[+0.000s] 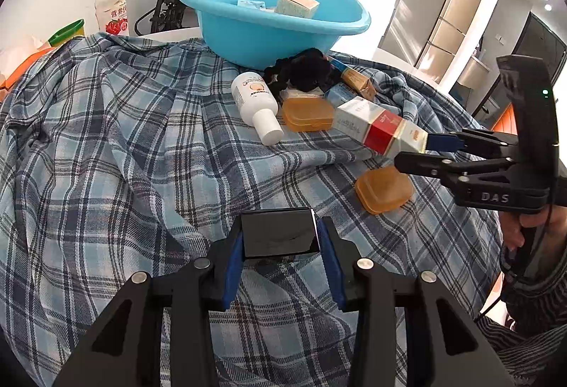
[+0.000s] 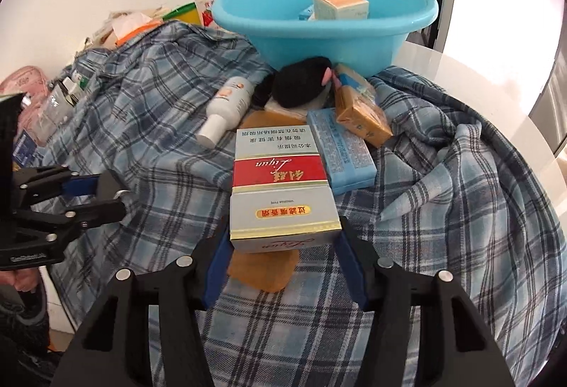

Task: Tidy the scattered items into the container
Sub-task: 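Grasp the red-and-white box with the right tool while the left tool holds the black box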

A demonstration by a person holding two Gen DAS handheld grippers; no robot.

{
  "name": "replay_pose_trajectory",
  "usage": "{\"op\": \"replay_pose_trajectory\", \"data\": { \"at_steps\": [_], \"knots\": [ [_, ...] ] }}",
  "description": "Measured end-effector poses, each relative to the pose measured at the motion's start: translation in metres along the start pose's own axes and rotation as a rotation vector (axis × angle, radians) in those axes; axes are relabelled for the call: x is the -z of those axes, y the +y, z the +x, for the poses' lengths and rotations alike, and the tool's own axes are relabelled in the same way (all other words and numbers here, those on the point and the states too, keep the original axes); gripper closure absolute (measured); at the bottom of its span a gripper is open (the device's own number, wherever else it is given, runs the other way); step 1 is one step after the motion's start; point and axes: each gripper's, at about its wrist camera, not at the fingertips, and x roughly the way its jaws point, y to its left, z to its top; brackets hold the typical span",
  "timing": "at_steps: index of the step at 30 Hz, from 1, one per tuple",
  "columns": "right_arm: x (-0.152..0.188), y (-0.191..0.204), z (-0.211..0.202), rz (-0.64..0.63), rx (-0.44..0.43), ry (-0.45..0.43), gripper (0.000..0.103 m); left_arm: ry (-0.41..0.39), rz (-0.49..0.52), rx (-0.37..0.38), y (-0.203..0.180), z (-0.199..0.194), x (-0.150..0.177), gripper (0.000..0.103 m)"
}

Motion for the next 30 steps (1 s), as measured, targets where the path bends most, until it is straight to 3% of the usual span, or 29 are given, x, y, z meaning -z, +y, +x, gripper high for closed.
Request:
{"op": "replay_pose_trajectory", "data": {
  "at_steps": [9,30],
  "knots": [
    [0.006,0.003,-0.032,0.017,0.005,-0.056,0.048,-0.027,0.013,-0.002,-0.011,-0.01,0.0,0.061],
    [0.028,-0.003,-0.059,0.05,0.002,-0.098,0.048,-0.036,0.033,-0.042,-0.029,-0.024,0.002,0.061]
  ]
}}
